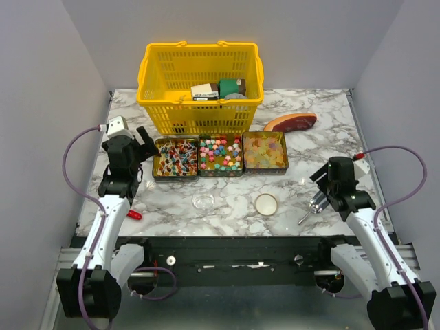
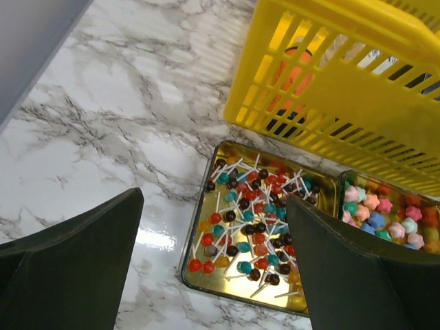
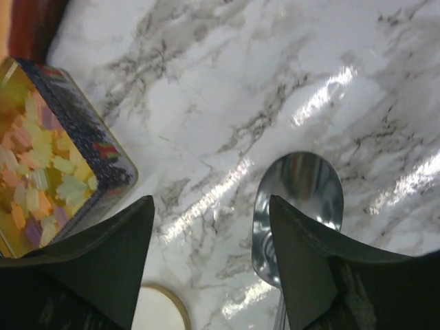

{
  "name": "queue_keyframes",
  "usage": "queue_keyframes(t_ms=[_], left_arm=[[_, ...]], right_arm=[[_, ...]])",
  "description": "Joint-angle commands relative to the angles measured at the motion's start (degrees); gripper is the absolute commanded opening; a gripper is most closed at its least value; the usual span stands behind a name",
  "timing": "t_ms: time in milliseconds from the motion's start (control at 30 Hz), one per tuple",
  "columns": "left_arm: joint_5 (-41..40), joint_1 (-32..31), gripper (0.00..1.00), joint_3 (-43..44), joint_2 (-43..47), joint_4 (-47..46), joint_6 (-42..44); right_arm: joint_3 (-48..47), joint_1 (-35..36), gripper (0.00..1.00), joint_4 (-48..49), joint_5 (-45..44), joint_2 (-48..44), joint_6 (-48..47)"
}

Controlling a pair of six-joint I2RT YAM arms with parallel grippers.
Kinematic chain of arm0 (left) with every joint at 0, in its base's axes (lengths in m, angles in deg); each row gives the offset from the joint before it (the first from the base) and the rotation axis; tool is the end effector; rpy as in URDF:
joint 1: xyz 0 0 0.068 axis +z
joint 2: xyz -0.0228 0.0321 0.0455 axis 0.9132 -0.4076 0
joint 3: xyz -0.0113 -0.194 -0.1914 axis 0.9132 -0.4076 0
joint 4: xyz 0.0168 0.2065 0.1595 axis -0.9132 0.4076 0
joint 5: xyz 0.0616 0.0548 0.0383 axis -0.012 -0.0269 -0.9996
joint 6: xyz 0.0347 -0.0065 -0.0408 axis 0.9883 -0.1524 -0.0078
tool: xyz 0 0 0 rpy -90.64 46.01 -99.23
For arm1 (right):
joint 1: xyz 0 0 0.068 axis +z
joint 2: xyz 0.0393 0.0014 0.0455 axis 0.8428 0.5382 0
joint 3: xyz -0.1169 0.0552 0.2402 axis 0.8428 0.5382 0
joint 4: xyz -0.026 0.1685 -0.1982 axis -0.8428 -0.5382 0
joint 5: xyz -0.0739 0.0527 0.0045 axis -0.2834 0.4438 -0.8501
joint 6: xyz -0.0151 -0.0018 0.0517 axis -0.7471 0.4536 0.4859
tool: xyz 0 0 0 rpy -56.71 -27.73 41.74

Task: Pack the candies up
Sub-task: Pick up the spatula from the center of the board.

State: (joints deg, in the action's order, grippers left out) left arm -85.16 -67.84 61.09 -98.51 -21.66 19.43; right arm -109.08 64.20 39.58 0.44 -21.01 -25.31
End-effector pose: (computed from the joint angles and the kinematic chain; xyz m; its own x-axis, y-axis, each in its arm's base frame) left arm 0.2138 -0.0005 0.2968 -0.2213 -0.3760 -0.8998 -0.2461 0.9143 -0.3216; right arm 0.1636 0.0058 0.2351 -0.3409 0.6296 -0.6982 0.5966 0.7188 0.3569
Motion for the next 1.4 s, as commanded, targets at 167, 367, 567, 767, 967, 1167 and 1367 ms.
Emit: queue_keyframes(t_ms=[167,367,567,767,967,1167,1367], left_arm=[[6.15,-0.13,0.99,2.03,-4.04,7.34,-2.55],[6.24,-0.13,0.99,1.76,-4.13,6.72,-2.72],[5.28,-0.13,0.99,1.50,-4.13,6.81,-2.64],[4.48,-0.13,0.99,1.41,-4.04,6.98,-2.64],[5.62,-0.13,0.99,1.50,-4.39,6.90,-2.81],[3.61,-0.13,0.99,1.85,-4.48,7.42,-4.48],[-1.58,-0.13,0.99,-1.48,-0.09,2.86,-8.08]], right_arm=[[1.50,0.00,0.67,-16.16,7.12,4.73,10.12],[2.56,0.00,0.64,-18.62,9.66,4.81,8.72],[1.60,0.27,0.64,-20.30,13.88,4.38,6.87],[1.77,0.44,0.63,-20.83,16.78,6.83,5.90],[5.28,0.79,0.57,-17.40,18.11,8.24,6.87],[6.69,1.32,0.45,-12.57,16.97,10.36,7.04],[7.22,1.67,0.36,-8.70,14.07,10.00,6.78]])
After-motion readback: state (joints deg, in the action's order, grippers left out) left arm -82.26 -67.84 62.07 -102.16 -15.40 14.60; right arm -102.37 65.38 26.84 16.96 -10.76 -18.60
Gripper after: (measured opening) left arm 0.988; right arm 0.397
